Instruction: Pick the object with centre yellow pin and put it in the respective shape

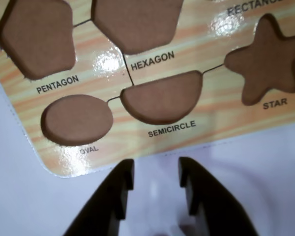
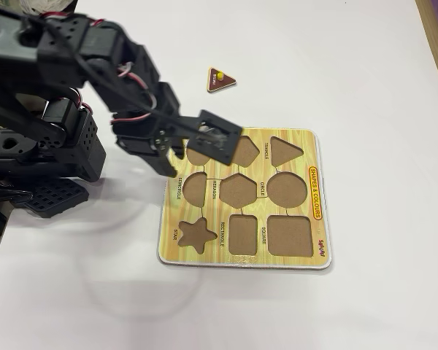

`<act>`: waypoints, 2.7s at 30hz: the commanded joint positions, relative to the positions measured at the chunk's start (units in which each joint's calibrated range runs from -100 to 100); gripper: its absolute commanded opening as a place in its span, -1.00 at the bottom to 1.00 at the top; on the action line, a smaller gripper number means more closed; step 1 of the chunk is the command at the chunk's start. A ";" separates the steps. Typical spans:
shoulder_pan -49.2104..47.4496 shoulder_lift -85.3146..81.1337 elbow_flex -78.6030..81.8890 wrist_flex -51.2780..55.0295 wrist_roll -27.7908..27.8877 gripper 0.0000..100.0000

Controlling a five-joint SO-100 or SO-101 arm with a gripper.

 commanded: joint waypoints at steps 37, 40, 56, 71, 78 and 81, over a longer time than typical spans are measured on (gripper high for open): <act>-50.87 42.41 -45.77 -0.27 -16.62 -0.77; -52.72 43.42 -47.21 -0.27 -16.62 -0.77; -54.28 48.19 -50.45 -11.16 -16.56 -0.78; -47.74 48.52 -49.64 -7.01 -16.04 -0.79; -47.84 49.11 -50.09 -7.87 -16.04 -0.79; -47.84 49.19 -49.82 -7.87 -16.04 -0.79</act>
